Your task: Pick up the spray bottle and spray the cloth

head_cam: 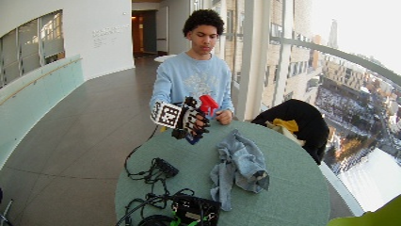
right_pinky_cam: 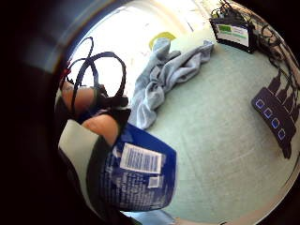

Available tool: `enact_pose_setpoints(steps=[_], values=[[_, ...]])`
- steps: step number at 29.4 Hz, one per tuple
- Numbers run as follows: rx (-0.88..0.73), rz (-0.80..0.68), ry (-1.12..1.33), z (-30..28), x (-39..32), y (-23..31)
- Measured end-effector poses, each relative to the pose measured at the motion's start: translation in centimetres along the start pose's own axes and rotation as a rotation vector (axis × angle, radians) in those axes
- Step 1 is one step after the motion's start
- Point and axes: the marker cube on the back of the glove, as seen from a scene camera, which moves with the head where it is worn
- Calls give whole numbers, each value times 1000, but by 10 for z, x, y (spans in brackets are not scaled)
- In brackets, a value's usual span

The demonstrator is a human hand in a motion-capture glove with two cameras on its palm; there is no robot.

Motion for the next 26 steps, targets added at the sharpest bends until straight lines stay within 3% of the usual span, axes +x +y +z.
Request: enact_pose_setpoints(steps=[26], values=[[-259,256,106,18,22,-53]])
